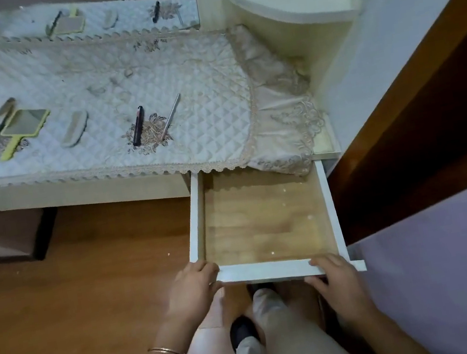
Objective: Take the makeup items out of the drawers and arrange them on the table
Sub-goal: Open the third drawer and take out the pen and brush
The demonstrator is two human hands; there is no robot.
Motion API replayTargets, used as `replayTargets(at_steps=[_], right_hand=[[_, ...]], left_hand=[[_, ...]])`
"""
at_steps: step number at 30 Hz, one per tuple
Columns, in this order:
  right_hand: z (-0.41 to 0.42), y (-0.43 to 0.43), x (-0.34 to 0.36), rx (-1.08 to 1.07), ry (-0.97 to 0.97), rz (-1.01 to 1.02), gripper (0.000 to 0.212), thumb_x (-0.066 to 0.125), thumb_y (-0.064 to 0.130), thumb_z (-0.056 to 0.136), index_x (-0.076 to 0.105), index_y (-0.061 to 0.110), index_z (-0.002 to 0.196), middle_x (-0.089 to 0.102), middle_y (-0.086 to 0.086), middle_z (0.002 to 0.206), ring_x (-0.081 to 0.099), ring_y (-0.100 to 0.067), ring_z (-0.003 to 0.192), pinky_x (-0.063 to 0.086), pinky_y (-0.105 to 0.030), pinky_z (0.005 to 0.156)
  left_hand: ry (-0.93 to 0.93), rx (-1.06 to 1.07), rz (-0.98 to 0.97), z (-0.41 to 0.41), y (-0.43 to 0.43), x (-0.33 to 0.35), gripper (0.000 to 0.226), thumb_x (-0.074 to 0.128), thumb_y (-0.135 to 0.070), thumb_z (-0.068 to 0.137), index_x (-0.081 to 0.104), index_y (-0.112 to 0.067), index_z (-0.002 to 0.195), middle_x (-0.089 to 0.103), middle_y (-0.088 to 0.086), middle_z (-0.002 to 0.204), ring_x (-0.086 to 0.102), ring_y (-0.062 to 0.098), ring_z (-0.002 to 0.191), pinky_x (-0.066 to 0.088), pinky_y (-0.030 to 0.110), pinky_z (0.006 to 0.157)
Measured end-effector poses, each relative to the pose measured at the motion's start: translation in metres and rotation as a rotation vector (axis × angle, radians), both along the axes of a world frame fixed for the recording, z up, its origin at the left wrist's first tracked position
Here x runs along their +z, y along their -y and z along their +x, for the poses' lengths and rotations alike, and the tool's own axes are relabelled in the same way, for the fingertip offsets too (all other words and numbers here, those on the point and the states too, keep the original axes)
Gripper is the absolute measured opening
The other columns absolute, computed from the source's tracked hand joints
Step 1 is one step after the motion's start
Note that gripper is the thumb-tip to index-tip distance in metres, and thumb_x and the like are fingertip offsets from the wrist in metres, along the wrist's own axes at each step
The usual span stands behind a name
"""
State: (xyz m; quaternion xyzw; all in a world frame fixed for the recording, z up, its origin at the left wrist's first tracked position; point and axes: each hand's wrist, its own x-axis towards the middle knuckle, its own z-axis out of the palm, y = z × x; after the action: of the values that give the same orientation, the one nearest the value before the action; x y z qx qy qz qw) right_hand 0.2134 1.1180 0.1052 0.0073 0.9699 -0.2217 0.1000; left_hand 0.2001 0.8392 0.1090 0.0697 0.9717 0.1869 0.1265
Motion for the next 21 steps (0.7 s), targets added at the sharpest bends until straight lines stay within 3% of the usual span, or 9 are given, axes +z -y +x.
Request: replayTargets(at_steps=[3,7,10,12,15,18,21], right_hand=[[-0.004,0.002,0.000,-0.018,-0.038,0.004,0.029,0.087,0.011,0.052,0.070,0.012,0.076,0.071,-0.006,0.076,0.067,-0.031,0.071,0.054,-0.038,0.065],[-0.024,-0.001,0.001,-0.004,-0.051,0.036,0.023,0.082,0.016,0.062,0.068,0.013,0.081,0.070,-0.004,0.084,0.065,-0.030,0.083,0.051,-0.037,0.069],[-0.055,-0.001,0.002,0.005,-0.013,0.084,0.032,0.068,0.027,0.079,0.062,0.015,0.108,0.063,-0.004,0.114,0.054,-0.026,0.109,0.045,-0.036,0.089],[-0.081,-0.002,0.003,0.027,-0.048,0.137,0.049,0.064,0.033,0.081,0.050,0.019,0.126,0.052,-0.003,0.132,0.043,-0.024,0.124,0.037,-0.036,0.102],[-0.127,-0.003,0.006,0.083,-0.123,0.270,0.078,0.078,0.037,0.066,0.042,0.020,0.133,0.047,-0.005,0.139,0.038,-0.025,0.130,0.031,-0.040,0.108],[-0.170,-0.002,0.004,0.131,-0.176,0.361,0.103,0.088,0.038,0.045,0.039,0.020,0.133,0.053,-0.011,0.134,0.031,-0.025,0.127,0.022,-0.042,0.105],[-0.205,-0.002,0.003,0.159,-0.194,0.376,0.104,0.087,0.030,0.051,0.029,0.022,0.137,0.047,-0.014,0.140,0.030,-0.030,0.133,0.010,-0.046,0.105]], left_hand=[[-0.039,-0.005,0.002,-0.003,0.000,-0.003,0.020,0.070,-0.029,0.077,0.065,-0.016,0.090,0.067,0.003,0.089,0.060,0.028,0.085,0.035,0.029,0.062],[-0.063,-0.021,-0.043,-0.019,0.001,-0.008,0.019,0.077,-0.027,0.068,0.062,-0.018,0.076,0.065,-0.001,0.073,0.060,0.026,0.067,0.034,0.027,0.054],[-0.084,0.011,-0.060,-0.048,-0.004,-0.009,0.019,0.079,-0.024,0.066,0.062,-0.018,0.073,0.065,-0.001,0.071,0.058,0.026,0.066,0.032,0.026,0.053],[-0.114,0.015,-0.084,-0.073,-0.007,-0.006,0.022,0.081,-0.023,0.063,0.065,-0.017,0.078,0.068,0.000,0.075,0.060,0.026,0.072,0.041,0.027,0.053],[-0.193,-0.010,-0.156,-0.111,-0.013,0.002,0.053,0.087,-0.023,0.052,0.061,-0.015,0.098,0.070,0.008,0.097,0.059,0.028,0.095,0.056,0.036,0.071],[-0.208,0.015,-0.211,-0.150,-0.018,0.006,0.082,0.086,-0.023,0.053,0.047,-0.014,0.124,0.058,0.019,0.126,0.051,0.038,0.118,0.048,0.047,0.093],[-0.213,-0.008,-0.224,-0.185,-0.022,0.001,0.082,0.082,-0.016,0.061,0.040,-0.014,0.132,0.051,0.019,0.135,0.044,0.037,0.127,0.041,0.048,0.101]])
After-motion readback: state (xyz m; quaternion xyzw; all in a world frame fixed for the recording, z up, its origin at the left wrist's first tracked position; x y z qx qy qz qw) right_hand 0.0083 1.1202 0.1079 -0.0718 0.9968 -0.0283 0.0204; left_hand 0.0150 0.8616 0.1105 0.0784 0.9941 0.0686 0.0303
